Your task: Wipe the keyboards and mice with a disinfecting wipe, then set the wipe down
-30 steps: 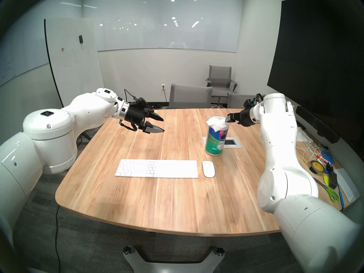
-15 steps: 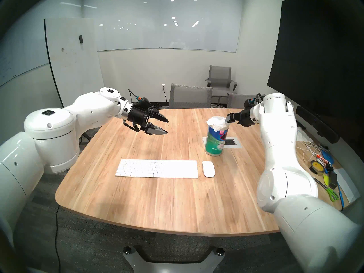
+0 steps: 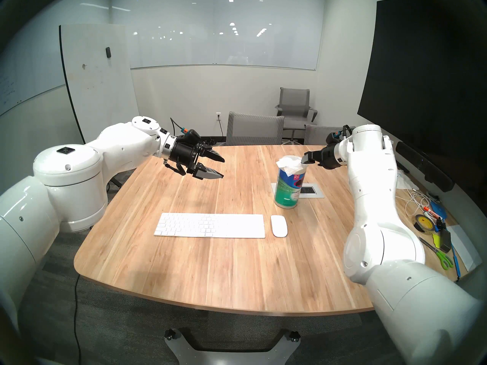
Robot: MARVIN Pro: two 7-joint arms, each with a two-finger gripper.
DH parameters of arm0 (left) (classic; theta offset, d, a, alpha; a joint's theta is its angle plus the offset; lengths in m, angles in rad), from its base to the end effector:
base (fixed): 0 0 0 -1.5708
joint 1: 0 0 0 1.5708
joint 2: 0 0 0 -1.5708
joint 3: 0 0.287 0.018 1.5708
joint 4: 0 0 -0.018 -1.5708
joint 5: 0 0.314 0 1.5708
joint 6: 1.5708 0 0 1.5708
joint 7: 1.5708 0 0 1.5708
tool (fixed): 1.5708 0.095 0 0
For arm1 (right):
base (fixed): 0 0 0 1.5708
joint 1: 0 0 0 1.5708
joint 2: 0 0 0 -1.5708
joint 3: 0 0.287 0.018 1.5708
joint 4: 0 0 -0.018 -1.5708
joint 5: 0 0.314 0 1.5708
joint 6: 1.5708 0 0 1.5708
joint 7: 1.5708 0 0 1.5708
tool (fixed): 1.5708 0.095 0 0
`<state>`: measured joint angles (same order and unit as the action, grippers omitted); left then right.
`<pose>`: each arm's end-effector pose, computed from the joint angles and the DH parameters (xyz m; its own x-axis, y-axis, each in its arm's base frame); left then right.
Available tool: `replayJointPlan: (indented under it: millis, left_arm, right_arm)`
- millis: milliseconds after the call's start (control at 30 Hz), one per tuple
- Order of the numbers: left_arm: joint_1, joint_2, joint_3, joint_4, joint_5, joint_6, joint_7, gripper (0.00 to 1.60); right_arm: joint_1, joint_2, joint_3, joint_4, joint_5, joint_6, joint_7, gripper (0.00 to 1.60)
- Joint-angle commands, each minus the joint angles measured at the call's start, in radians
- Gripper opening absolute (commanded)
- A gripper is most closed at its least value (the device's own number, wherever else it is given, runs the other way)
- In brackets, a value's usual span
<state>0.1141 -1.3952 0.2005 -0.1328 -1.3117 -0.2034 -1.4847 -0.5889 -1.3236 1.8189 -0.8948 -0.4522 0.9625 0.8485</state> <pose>0.5998 -0.0206 -0.1179 -0.0573 -0.4406 0.8959 -0.9963 -0.0327 -0.0798 0.5948 -0.1580 -0.1155 0.6438 -0.0218 0.7649 0.1772 -0.9682 -0.1768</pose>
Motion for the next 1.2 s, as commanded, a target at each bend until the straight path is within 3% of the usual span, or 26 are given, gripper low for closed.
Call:
replayJointPlan:
  millis: [0,1167]
  left_arm:
    - [-0.021,-0.012,-0.014,-0.002,-0.012,-0.003,0.001,1.60]
    - [0.027,-0.127,-0.056,-0.018,-0.022,-0.054,0.104,1.60]
  right_arm:
    - [0.027,0.001,-0.001,-0.015,-0.001,-0.003,0.000,1.60]
    - [0.028,-0.007,0.016,-0.014,-0.025,-0.003,0.008,1.60]
